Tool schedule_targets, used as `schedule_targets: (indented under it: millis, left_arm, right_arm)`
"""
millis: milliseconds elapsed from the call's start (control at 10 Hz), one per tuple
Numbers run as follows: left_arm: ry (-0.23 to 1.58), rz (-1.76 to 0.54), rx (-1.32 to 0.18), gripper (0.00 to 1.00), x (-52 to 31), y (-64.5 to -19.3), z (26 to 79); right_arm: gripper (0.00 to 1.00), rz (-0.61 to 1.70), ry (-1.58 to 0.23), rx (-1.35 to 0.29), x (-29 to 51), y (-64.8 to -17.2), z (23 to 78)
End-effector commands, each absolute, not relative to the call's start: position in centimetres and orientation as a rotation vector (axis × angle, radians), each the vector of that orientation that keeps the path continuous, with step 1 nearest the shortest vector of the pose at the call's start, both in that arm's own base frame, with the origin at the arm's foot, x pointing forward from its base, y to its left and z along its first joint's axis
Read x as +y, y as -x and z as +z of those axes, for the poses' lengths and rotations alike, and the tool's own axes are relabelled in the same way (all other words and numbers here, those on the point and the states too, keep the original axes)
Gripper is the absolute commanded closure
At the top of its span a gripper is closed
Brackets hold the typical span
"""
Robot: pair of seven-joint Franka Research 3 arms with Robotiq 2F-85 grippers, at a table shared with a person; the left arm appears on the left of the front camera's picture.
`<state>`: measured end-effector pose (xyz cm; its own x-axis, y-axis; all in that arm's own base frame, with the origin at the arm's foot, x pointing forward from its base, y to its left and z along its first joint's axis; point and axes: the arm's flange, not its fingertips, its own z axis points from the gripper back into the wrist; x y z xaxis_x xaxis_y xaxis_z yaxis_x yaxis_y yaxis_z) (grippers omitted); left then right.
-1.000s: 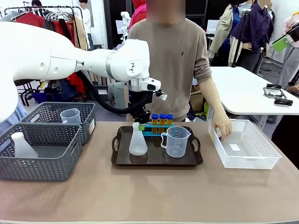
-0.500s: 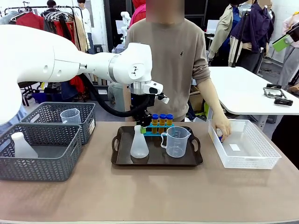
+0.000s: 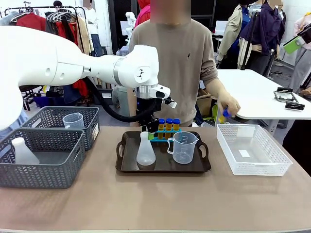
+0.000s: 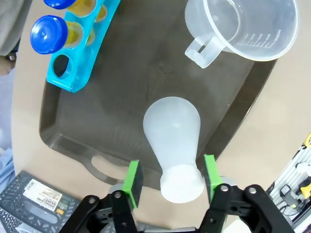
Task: Prepare the laboratory tools.
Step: Pick up one Small flask and place it on the Handle tray.
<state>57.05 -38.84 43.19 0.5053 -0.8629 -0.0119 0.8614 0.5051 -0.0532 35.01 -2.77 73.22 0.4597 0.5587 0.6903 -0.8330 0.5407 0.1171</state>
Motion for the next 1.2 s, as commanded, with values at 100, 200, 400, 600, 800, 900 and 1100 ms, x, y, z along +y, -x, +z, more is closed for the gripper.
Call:
schedule_targets:
  millis: [100,200,400,600,800,900,1100]
  left_arm:
    - [0.063,-1.043,-0.002,0.0,-37.7,-56.0,44.2]
    - [0.066,-1.033,-0.01,0.0,-37.6,-55.9,44.7]
    - [0.068,-1.037,-0.033,0.0,-37.5,-55.9,45.4]
    - [0.072,-1.025,-0.032,0.0,-37.8,-55.2,46.5]
    - [0.082,-1.02,-0.026,0.0,-37.1,-55.1,47.5]
    - [0.085,-1.004,-0.018,0.0,-36.9,-55.1,47.8]
    - [0.067,-1.021,-0.028,0.0,-38.2,-56.2,47.8]
  right_arm:
    - [0.0,0.892,-0.515,-0.659,-2.6,-35.0,73.6]
    - [0.0,0.892,-0.515,-0.659,-2.6,-35.0,73.6]
    - [0.0,0.892,-0.515,-0.659,-2.6,-35.0,73.6]
    - [0.0,0.892,-0.515,-0.659,-2.6,-35.0,73.6]
    - [0.0,0.892,-0.515,-0.659,-2.6,-35.0,73.6]
    - [0.0,0.892,-0.515,-0.659,-2.6,-35.0,73.6]
    - [0.0,0.892,-0.515,-0.659,-2.6,-35.0,73.6]
